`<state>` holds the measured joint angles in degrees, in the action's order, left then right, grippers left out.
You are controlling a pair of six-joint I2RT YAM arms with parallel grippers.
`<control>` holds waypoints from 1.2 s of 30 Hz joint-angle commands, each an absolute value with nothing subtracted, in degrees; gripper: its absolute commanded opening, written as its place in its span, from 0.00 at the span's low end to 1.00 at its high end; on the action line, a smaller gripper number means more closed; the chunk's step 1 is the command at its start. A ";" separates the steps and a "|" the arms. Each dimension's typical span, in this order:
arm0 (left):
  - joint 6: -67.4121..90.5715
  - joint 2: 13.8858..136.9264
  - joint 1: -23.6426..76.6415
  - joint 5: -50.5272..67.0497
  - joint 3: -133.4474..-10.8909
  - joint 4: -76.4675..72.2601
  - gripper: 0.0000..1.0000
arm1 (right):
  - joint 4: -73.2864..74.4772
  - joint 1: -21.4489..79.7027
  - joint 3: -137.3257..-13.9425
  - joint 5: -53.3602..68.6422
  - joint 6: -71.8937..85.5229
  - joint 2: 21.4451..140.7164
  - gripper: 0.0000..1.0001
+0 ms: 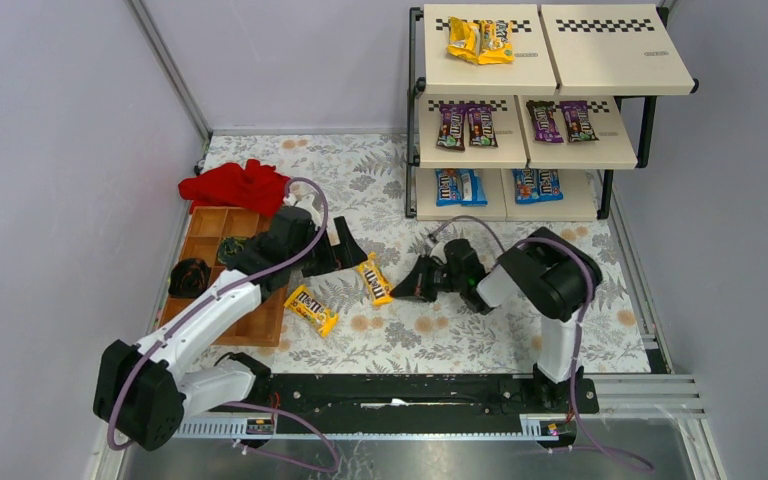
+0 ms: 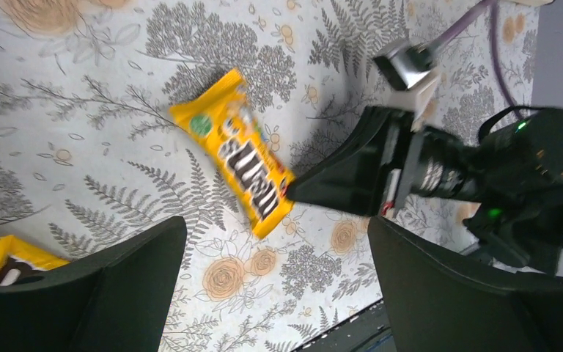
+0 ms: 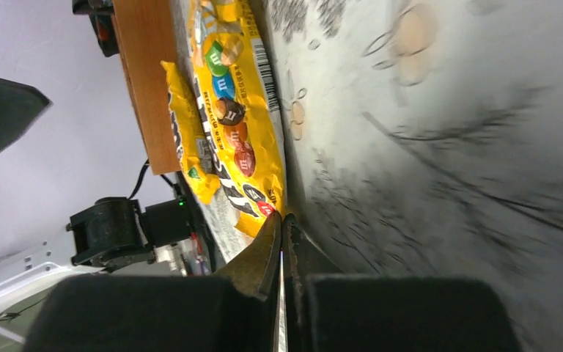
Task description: Place and organize the candy bags onto the shelf
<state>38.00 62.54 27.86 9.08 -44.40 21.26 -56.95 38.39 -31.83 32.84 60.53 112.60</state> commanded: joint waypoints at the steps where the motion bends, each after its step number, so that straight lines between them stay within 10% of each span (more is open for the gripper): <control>1: 42.77 64.14 27.96 15.13 -41.30 12.47 0.98 | -46.57 32.92 -30.36 39.39 48.13 104.96 0.00; 17: 55.00 70.20 27.48 28.33 -33.32 -9.58 0.99 | -15.91 29.71 -35.62 40.69 23.42 82.47 0.00; 36: 54.32 57.83 26.27 40.02 -34.09 -23.53 0.99 | -19.15 31.29 -42.62 59.59 27.70 66.04 0.00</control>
